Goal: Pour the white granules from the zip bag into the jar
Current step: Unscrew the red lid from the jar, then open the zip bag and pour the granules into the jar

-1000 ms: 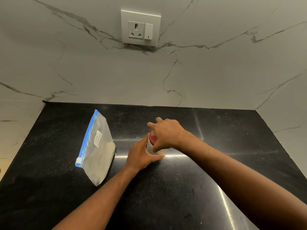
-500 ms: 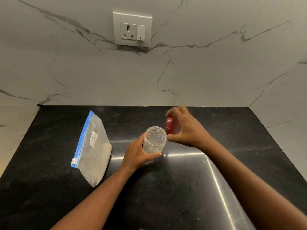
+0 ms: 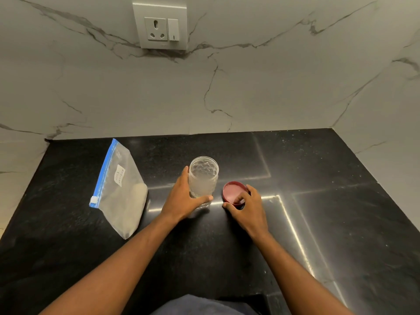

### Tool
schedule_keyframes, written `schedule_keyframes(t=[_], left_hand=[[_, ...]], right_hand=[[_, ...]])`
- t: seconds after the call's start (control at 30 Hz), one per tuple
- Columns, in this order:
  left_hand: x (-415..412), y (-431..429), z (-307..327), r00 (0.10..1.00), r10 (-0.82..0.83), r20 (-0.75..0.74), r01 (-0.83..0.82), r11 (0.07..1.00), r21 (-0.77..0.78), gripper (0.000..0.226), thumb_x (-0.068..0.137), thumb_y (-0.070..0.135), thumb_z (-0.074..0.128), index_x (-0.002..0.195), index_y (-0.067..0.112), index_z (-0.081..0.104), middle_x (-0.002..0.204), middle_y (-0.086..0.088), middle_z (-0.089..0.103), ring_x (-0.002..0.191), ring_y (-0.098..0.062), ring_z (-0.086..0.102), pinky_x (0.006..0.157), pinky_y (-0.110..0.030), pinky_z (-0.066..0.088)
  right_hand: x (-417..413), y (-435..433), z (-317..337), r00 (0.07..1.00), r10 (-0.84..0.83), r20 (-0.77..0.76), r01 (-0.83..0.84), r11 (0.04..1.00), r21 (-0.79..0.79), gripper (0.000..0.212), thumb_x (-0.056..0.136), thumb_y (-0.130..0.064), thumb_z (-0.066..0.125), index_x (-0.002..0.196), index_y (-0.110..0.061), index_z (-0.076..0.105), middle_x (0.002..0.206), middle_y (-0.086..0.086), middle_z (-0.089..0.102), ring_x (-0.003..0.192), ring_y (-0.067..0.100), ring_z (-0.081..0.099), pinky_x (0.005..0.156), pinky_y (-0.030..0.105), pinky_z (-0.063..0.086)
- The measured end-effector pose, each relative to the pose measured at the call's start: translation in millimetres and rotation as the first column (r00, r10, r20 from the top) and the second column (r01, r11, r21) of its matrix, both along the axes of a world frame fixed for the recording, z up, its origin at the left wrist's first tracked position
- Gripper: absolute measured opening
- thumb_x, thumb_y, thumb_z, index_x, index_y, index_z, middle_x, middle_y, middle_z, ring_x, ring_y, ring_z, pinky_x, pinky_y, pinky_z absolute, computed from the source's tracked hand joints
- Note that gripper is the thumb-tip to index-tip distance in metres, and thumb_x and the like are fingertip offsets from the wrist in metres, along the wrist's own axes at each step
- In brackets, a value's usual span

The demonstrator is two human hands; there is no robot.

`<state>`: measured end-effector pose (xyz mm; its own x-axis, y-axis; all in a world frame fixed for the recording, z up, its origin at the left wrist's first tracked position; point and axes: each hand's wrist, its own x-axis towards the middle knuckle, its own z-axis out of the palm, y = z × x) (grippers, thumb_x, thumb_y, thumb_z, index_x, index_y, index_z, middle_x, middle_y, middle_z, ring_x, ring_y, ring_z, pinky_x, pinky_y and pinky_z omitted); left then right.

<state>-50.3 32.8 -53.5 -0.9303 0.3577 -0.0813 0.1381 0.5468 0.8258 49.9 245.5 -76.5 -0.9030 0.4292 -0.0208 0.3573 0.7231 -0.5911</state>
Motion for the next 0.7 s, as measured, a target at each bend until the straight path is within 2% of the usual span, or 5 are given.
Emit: schedule_keyframes(t=[0.13, 0.27, 0.4, 0.53, 0.7], left_hand=[[22, -16, 9, 0.995, 0.083, 0.047, -0.082, 0.996, -0.017, 0.114, 0.082, 0.051, 0.086, 0.167, 0.028, 0.013, 0.174, -0.003, 0.022, 0.156, -0.025, 0.032, 0.121, -0.044, 0.034], [52, -43, 40, 0.986, 0.152, -0.062, -0.144, 0.983, 0.112, 0.068, 0.09, 0.041, 0.082, 0.148, 0.036, 0.047, 0.147, 0.011, 0.052, 0.128, -0.001, 0.056, 0.108, -0.03, 0.049], [87, -72, 84, 0.957, 0.215, -0.192, -0.184, 0.968, 0.171, 0.03, 0.092, 0.041, 0.078, 0.118, 0.045, 0.062, 0.111, 0.031, 0.065, 0.107, 0.013, 0.064, 0.081, -0.006, 0.056], [118, -104, 116, 0.87, 0.267, -0.414, -0.203, 0.96, 0.192, 0.023, 0.091, 0.04, 0.075, 0.11, 0.043, 0.061, 0.102, 0.036, 0.062, 0.105, 0.007, 0.066, 0.079, -0.001, 0.051], [130, -154, 115, 0.725, 0.451, -0.52, -0.431, 0.886, 0.169, 0.026, 0.089, 0.041, 0.078, 0.103, 0.022, 0.067, 0.099, 0.011, 0.07, 0.087, -0.004, 0.07, 0.071, -0.007, 0.054]], right_hand=[[-1, -9, 18, 0.995, -0.004, -0.1, 0.003, 1.0, -0.012, 0.029, 0.084, -0.038, 0.081, 0.1, -0.018, 0.068, 0.152, 0.008, 0.049, 0.139, 0.027, 0.046, 0.107, 0.039, 0.045], [-2, -36, 56, 0.881, 0.096, -0.463, -0.111, 0.994, -0.005, 0.013, 0.085, -0.017, 0.082, 0.088, -0.014, 0.07, 0.114, 0.001, 0.067, 0.109, 0.017, 0.062, 0.089, 0.033, 0.054], [-12, -81, 107, 0.752, 0.266, -0.603, -0.366, 0.929, -0.047, 0.013, 0.09, -0.014, 0.081, 0.088, -0.015, 0.068, 0.091, -0.005, 0.069, 0.082, 0.011, 0.067, 0.066, 0.03, 0.058], [-27, -128, 151, 0.634, 0.517, -0.575, -0.613, 0.789, 0.033, 0.006, 0.092, -0.012, 0.079, 0.095, -0.011, 0.073, 0.095, 0.001, 0.074, 0.083, 0.011, 0.071, 0.07, 0.029, 0.062], [-51, -178, 192, 0.523, 0.789, -0.323, -0.784, 0.594, 0.181, 0.026, 0.098, -0.013, 0.07, 0.123, -0.015, 0.073, 0.119, 0.009, 0.074, 0.104, 0.019, 0.072, 0.091, 0.036, 0.062]])
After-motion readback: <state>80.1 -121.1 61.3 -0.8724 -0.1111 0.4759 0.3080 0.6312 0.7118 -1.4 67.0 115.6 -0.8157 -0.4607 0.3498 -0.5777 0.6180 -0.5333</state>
